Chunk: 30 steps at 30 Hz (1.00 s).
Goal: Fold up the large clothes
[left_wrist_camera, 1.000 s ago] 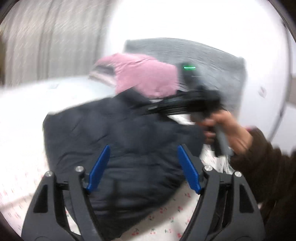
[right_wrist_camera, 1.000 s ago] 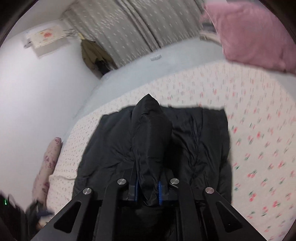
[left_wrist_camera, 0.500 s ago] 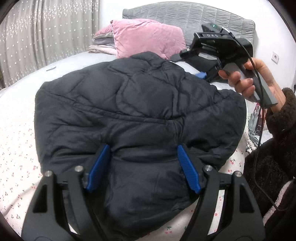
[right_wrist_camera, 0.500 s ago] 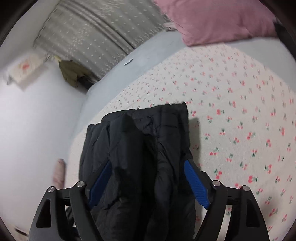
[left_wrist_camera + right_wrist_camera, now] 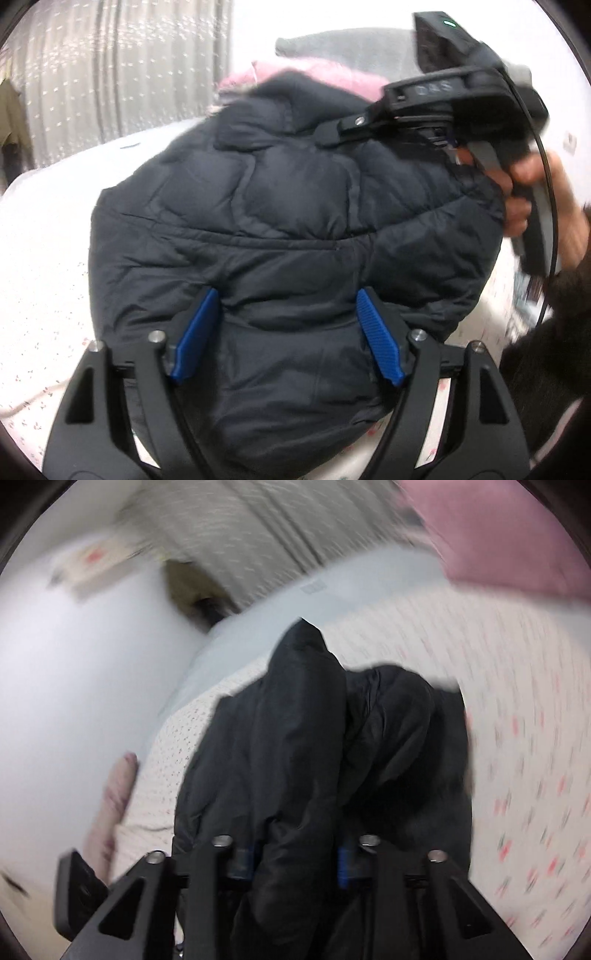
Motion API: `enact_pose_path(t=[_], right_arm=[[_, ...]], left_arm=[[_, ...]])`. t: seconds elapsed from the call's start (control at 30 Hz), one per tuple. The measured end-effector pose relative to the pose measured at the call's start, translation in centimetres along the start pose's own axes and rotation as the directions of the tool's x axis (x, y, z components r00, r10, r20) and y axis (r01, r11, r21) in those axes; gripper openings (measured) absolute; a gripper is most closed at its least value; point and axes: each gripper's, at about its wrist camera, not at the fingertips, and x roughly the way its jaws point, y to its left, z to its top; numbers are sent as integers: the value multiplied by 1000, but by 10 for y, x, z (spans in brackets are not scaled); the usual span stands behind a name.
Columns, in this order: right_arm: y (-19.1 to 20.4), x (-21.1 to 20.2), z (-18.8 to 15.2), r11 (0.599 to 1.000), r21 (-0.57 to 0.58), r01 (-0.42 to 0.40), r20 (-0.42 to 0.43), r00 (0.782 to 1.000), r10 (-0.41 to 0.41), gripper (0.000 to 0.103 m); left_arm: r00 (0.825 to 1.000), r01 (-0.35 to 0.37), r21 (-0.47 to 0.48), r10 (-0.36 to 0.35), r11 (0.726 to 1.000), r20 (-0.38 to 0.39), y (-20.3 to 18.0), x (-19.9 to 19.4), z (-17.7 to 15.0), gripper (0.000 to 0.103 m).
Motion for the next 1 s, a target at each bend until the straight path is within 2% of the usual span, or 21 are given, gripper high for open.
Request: enact_pose_path(t=[0.07, 0.17, 0.2, 0.27, 0.3, 0.33, 0.37, 0.4, 0.47, 0.5, 0.57, 0.6, 0.67, 0.73, 0.8, 0.87, 0.93, 1.0], right_arm=[[12, -15, 10, 997, -79, -18, 82, 996, 24, 23], [-7, -17, 18, 998, -69, 10, 125, 992, -1, 23], [-22, -10, 18, 998, -36, 43, 111, 993, -38, 23], [-67, 15, 9, 987, 94, 132, -17, 991, -131, 28], [-89, 32, 1, 972, 153, 180, -117, 980, -163, 43], [-101, 38, -7, 963, 186, 197, -176, 970, -165, 62], [-111, 41, -14, 954, 222, 201, -215, 965, -154, 70], [-116, 37, -18, 950, 240, 200, -225, 963, -146, 72], [-109, 23, -11, 948, 209, 242, -201, 959, -201, 72], [-99, 8, -3, 941, 174, 289, -145, 953, -266, 72], [-80, -18, 6, 930, 138, 340, -14, 940, -342, 74], [-70, -28, 10, 930, 123, 346, 43, 935, -353, 74], [-45, -44, 14, 949, 72, 308, 149, 937, -316, 74], [-26, -44, 12, 966, 28, 257, 194, 947, -257, 74], [-10, -26, 8, 979, -9, 205, 180, 963, -200, 74], [-2, 4, -1, 981, -40, 190, 110, 977, -185, 74], [-7, 29, -11, 969, -51, 244, 32, 970, -242, 74], [-22, 43, -19, 953, -62, 297, -6, 955, -298, 74]], left_arm=[[999, -3, -28, 4, 1000, 32, 4, -4, 4, 78], [999, -28, -72, 31, 997, 38, 13, -3, 6, 78], [999, -44, -87, 46, 995, 27, 16, -1, 5, 78], [998, -65, -105, 67, 992, 11, 22, 3, 4, 78], [997, -73, -118, 75, 990, 6, 27, 4, 3, 78], [997, -78, -131, 79, 988, 1, 30, 4, 3, 78], [996, -85, -150, 85, 985, -8, 34, 5, 3, 78], [996, -88, -175, 87, 981, -12, 39, 5, 4, 78], [996, -88, -230, 87, 969, -13, 49, 5, 5, 78], [996, -87, -253, 88, 964, -9, 53, 4, 6, 78], [996, -80, -298, 86, 951, 7, 59, 1, 9, 78], [996, -78, -311, 88, 947, 18, 61, 1, 10, 78], [995, -82, -317, 93, 945, 21, 59, 1, 11, 78], [995, -92, -317, 101, 944, 12, 57, 6, 12, 78], [995, -98, -319, 99, 943, -14, 55, 14, 9, 80], [994, -108, -319, 97, 942, -49, 56, 23, 8, 84], [993, -114, -326, 97, 939, -69, 60, 27, 3, 91], [994, -91, -368, 65, 925, -83, 68, 28, -1, 92]])
